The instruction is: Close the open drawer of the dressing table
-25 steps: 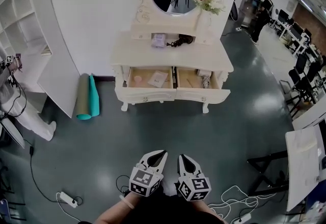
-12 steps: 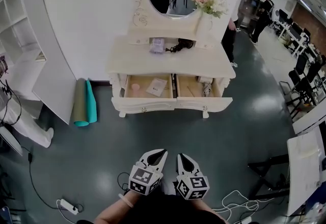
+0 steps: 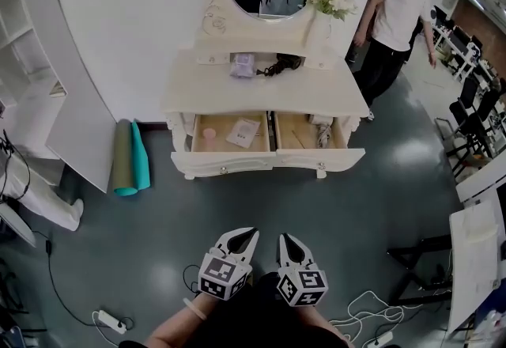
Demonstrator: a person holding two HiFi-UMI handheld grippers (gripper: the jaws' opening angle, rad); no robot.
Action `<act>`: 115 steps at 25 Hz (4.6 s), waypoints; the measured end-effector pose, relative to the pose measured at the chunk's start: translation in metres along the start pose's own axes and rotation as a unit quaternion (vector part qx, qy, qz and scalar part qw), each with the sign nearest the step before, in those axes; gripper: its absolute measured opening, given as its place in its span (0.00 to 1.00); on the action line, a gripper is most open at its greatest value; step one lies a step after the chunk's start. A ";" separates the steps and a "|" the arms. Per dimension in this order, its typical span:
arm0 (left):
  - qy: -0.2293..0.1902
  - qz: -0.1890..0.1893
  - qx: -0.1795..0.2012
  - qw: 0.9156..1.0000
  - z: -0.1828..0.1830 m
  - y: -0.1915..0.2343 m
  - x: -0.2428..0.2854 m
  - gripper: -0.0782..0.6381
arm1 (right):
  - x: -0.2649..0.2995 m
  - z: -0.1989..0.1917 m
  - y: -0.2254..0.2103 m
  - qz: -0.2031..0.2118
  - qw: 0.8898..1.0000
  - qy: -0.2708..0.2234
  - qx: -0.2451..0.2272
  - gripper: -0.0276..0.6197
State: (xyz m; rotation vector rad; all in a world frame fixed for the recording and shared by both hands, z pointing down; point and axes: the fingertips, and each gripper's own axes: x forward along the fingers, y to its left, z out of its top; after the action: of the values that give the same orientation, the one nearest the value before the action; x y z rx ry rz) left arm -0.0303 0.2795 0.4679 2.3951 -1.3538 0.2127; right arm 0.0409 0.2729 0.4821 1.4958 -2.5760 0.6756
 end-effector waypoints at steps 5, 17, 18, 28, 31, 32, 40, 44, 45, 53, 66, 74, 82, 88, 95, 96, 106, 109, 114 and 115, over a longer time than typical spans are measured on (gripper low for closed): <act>0.013 -0.006 -0.007 1.000 -0.009 -0.003 0.001 0.13 | -0.005 -0.006 -0.005 -0.010 1.000 0.006 0.008 0.08; 0.028 0.011 -0.020 0.999 -0.011 0.023 0.022 0.13 | 0.031 0.000 -0.026 -0.013 1.000 0.022 0.017 0.08; 0.026 0.014 -0.022 0.999 -0.008 0.027 0.025 0.13 | 0.036 0.001 -0.028 -0.012 0.999 0.024 0.017 0.08; 0.026 0.036 -0.038 0.998 0.016 0.065 0.085 0.13 | 0.104 0.033 -0.064 0.004 0.999 0.042 0.008 0.08; 0.031 0.039 -0.037 0.998 0.023 0.077 0.108 0.13 | 0.124 0.050 -0.080 0.003 0.999 0.037 0.007 0.08; 0.033 0.040 -0.036 0.998 0.025 0.081 0.116 0.13 | 0.131 0.055 -0.086 0.002 0.999 0.035 0.007 0.08; 0.049 0.051 -0.039 0.997 0.038 0.111 0.163 0.13 | 0.182 0.078 -0.120 0.001 0.999 0.046 0.013 0.08; 0.058 0.067 -0.043 0.995 0.040 0.126 0.176 0.13 | 0.205 0.084 -0.126 0.015 0.998 0.056 0.013 0.08; 0.059 0.073 -0.044 0.995 0.040 0.130 0.178 0.13 | 0.211 0.085 -0.126 0.020 0.998 0.059 0.012 0.08; 0.069 0.122 -0.065 0.988 0.038 0.162 0.193 0.13 | 0.262 0.091 -0.124 0.080 0.993 0.091 -0.003 0.08; 0.091 0.170 -0.122 0.974 0.026 0.199 0.187 0.13 | 0.304 0.065 -0.106 0.156 0.975 0.158 -0.017 0.08; 0.124 0.195 -0.179 0.956 -0.012 0.211 0.168 0.13 | 0.305 0.025 -0.085 0.192 0.956 0.220 -0.006 0.08; 0.142 0.226 -0.184 0.946 -0.032 0.232 0.167 0.13 | 0.311 -0.009 -0.070 0.207 0.937 0.279 0.036 0.08; 0.159 0.226 -0.191 0.942 -0.041 0.238 0.175 0.13 | 0.313 -0.037 -0.059 0.206 0.923 0.319 0.055 0.08; 0.170 0.226 -0.196 0.939 -0.044 0.249 0.180 0.13 | 0.322 -0.049 -0.061 0.183 0.922 0.334 0.070 0.08; 0.171 0.226 -0.195 0.939 -0.044 0.251 0.180 0.13 | 0.322 -0.048 -0.061 0.181 0.923 0.332 0.069 0.08; 0.176 0.214 -0.185 0.943 -0.041 0.263 0.188 0.13 | 0.332 -0.046 -0.067 0.168 0.926 0.328 0.077 0.07; 0.176 0.212 -0.186 0.943 -0.040 0.265 0.192 0.13 | 0.336 -0.044 -0.068 0.164 0.928 0.326 0.078 0.08; 0.175 0.207 -0.180 0.945 -0.036 0.270 0.195 0.13 | 0.343 -0.041 -0.069 0.155 0.930 0.323 0.085 0.08; 0.174 0.206 -0.179 0.946 -0.035 0.271 0.196 0.13 | 0.345 -0.040 -0.069 0.152 0.931 0.322 0.086 0.07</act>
State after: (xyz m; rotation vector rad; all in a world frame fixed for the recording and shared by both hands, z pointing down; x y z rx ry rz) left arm -0.1561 0.0124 0.6293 1.6687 -1.5482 0.4382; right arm -0.0849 -0.0171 0.6407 0.7133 -2.2632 1.2136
